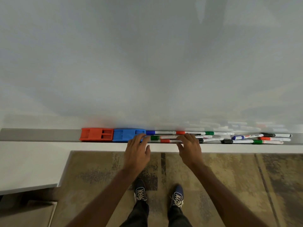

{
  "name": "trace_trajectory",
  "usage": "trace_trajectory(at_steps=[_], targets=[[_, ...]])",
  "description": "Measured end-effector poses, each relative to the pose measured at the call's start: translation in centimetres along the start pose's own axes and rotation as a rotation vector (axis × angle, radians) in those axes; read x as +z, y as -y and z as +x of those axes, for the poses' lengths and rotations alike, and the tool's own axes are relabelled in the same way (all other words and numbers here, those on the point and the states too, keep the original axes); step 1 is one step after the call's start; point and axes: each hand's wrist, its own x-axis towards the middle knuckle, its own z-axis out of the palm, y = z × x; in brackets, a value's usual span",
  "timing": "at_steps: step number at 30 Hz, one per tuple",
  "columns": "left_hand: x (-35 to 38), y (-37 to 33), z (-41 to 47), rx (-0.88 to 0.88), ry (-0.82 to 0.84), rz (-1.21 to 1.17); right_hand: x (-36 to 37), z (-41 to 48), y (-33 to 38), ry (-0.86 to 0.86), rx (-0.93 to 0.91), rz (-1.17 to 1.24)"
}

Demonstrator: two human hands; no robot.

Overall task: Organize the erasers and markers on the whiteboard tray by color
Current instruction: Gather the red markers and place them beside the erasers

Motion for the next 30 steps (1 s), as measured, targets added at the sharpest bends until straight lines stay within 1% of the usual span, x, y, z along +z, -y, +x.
trace_trajectory(at_steps=[4, 7, 13, 17, 19, 21, 23, 25, 26, 28, 30], targets=[[0.9, -1.8, 0.2, -0.036, 0.039, -0.028, -0.5, 0.5, -1.3, 0.066, -0.103, -0.047], [1.4, -2.7, 1.0, -0.081, 0.112, -0.021, -0.6, 0.8, -1.8, 0.093, -0.142, -0.09], [1.8, -3.6, 3.0, -0.026, 0.133, 0.037, -0.8, 1.9, -2.4, 0.21, -0.154, -0.163], [2.4, -4.0, 3.7, -0.027, 0.138, 0.041, -1.0, 2.4, -2.5, 0.233, -0.153, -0.155], [2.9, -4.4, 3.7, -0.043, 0.116, -0.011, -1.1, 2.3, -2.6, 0.232, -0.162, -0.144], [3.4, -5.2, 3.4, -0.143, 0.066, -0.189, -1.1, 2.0, -2.7, 0.207, -0.151, -0.122], [3.7, -6.3, 3.1, -0.37, 0.02, -0.48, -1.2, 1.4, -2.7, 0.161, -0.115, -0.08], [4.0, -7.6, 2.6, -0.62, 0.035, -0.743, -1.4, 0.5, -2.7, 0.124, -0.087, -0.031], [4.3, -8.2, 2.3, -0.716, 0.052, -0.844, -1.4, 0.1, -2.8, 0.11, -0.085, -0.009], [5.0, -9.3, 2.0, -0.859, 0.072, -1.077, -1.5, -0.7, -3.1, 0.097, -0.084, 0.04], [5.5, -10.3, 1.7, -0.945, 0.089, -1.317, -1.7, -1.4, -3.5, 0.101, -0.096, 0.084]])
